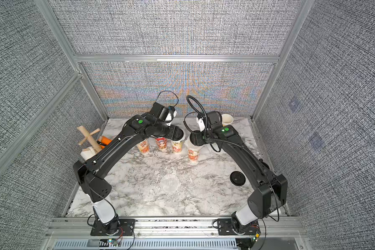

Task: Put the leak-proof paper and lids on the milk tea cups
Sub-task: Place the cup lid on the cup.

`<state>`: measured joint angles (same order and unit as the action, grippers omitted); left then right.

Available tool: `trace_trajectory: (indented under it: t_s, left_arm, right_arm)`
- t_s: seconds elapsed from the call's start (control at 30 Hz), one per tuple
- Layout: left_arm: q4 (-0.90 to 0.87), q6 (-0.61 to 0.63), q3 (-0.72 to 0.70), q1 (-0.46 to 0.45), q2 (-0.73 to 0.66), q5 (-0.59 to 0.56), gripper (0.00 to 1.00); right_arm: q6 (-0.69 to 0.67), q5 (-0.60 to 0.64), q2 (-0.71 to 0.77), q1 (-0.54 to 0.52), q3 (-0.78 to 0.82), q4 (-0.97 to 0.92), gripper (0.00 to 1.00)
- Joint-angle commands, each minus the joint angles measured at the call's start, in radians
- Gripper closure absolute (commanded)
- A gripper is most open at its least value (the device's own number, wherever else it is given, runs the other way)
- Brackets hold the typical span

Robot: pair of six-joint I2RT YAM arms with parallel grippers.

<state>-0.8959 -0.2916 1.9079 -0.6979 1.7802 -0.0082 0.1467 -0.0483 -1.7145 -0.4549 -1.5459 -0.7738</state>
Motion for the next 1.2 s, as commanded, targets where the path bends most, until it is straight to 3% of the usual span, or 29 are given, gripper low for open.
trace_trajectory:
  t_s: [0.0,0.3,1.17]
  left_arm:
    - [0.052,0.0,-0.046,0.004,-0.051,-0.123,0.29]
    - [0.038,-0.01,-0.096,0.021,-0.089,-0.141,0.29]
    - [0.031,-0.009,-0.107,0.034,-0.082,-0.15,0.29]
  right_arm:
    - [-0.015,0.037,-0.03,-0.014,-0.026,-0.022,0.43]
    - [-0.034,0.11,-0.06,-0.038,-0.071,-0.104,0.43]
    - [-0.047,0.094,-0.147,-0.061,-0.102,-0.108,0.43]
